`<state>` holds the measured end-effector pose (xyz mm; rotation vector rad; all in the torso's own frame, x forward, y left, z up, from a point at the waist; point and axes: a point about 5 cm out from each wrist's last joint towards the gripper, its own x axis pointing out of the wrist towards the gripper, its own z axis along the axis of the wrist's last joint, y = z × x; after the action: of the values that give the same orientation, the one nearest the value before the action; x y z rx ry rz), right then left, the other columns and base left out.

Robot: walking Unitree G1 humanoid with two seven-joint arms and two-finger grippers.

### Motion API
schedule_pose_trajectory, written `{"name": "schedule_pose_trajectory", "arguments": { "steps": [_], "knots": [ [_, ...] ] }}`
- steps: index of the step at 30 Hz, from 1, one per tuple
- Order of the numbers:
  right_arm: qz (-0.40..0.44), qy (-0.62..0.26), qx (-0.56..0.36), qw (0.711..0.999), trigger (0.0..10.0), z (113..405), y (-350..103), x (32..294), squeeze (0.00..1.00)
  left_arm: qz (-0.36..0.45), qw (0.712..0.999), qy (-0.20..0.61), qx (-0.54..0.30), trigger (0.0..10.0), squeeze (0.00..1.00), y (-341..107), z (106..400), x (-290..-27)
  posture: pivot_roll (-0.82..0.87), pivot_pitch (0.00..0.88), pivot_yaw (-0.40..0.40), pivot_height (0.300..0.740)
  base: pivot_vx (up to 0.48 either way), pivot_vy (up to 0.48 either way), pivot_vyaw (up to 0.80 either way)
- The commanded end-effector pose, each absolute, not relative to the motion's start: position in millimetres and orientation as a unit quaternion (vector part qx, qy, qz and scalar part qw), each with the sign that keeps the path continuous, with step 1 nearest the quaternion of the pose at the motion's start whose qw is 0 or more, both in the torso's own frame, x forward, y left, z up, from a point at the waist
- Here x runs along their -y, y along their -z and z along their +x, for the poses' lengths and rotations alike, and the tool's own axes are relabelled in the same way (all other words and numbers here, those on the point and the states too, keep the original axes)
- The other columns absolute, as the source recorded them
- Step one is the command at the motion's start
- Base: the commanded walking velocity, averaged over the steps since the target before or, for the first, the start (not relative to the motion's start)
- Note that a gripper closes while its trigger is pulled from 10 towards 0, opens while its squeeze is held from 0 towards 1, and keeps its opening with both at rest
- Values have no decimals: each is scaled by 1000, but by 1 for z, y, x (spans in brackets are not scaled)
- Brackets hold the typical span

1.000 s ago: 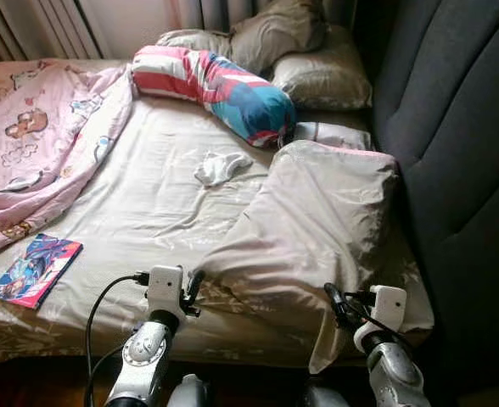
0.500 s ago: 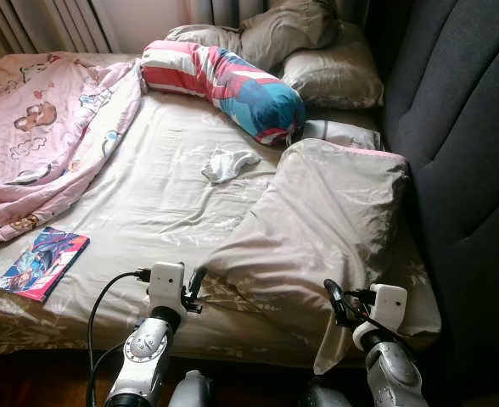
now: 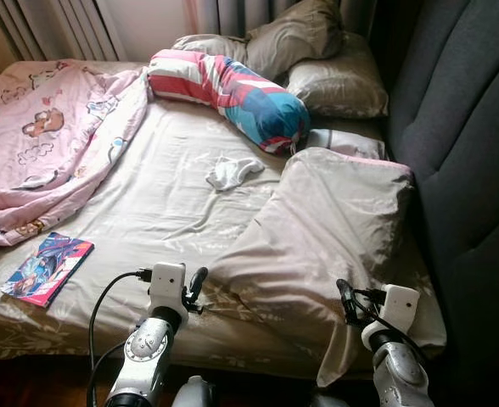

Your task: Clean up the room

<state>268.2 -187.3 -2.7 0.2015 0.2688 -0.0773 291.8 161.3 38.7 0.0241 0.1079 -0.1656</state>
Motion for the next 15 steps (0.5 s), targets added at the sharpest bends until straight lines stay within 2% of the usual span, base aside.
{"name": "schedule_pose_trajectory", "arguments": {
  "steps": [1,7,15],
  "knots": [
    [100,41,-142,984,10000,267,5,186,0,16,995,84,-53,10000,0,-40,292,-162,-82,132,41,659,345,0,0],
    [99,43,-146,983,10000,266,6,187,0,18,995,83,-58,10000,0,-39,292,-162,-79,132,42,659,349,0,0],
    [101,62,-158,980,10000,265,10,191,0,17,995,85,-58,10000,0,-39,292,-162,-75,133,44,659,0,0,0]
  ]
}}
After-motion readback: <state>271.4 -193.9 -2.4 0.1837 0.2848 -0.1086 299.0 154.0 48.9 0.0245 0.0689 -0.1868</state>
